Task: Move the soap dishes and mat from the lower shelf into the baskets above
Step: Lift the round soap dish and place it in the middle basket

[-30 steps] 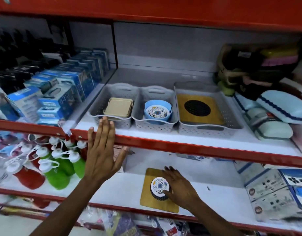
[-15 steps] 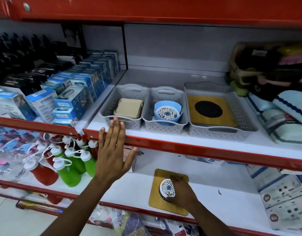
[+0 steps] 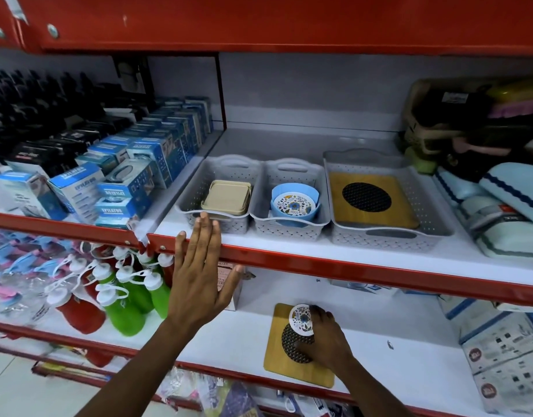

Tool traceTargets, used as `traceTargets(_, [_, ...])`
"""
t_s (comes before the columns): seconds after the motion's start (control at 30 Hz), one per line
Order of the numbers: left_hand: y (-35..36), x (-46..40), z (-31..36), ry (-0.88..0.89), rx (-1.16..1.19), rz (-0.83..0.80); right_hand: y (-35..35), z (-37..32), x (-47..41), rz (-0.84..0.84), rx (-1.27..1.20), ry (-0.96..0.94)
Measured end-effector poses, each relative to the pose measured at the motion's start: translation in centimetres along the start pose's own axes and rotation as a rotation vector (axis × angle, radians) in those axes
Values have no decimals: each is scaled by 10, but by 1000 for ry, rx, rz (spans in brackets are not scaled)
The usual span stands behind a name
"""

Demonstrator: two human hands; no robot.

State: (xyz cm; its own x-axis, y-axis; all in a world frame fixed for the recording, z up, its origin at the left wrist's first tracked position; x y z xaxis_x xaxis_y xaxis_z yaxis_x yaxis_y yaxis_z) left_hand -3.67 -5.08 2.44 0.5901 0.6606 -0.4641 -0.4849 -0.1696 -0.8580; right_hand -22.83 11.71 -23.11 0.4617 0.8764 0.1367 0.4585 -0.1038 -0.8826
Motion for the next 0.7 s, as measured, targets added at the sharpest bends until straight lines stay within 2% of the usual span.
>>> traceTargets(0.3, [1, 0, -2, -11, -10, -25, 11, -2, -20, 18, 111, 8])
traceTargets(0.47, [2, 0, -4, -13, -5, -28, 7, -2, -23, -29, 65, 23])
traceTargets(0.57, [2, -1, -4, -9, -6, -23, -17, -19, -11, 79, -70, -45])
traceTargets(0.7, [2, -1, -4, -10, -10, -10, -73, -56, 31, 305, -233, -254])
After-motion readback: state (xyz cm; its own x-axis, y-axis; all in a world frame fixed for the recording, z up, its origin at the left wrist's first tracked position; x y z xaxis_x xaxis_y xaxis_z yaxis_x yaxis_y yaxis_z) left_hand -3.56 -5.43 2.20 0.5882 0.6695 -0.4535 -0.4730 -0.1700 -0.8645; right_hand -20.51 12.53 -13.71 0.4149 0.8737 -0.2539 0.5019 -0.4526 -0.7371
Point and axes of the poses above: each hand's wrist, its own x-axis away from the middle knuckle, its own y-axis out of the palm, z = x × y, the point moved 9 cm from there along -x, towards the middle knuckle, and after that the axes turned 11 degrees about -y, right-handed, at the moved point
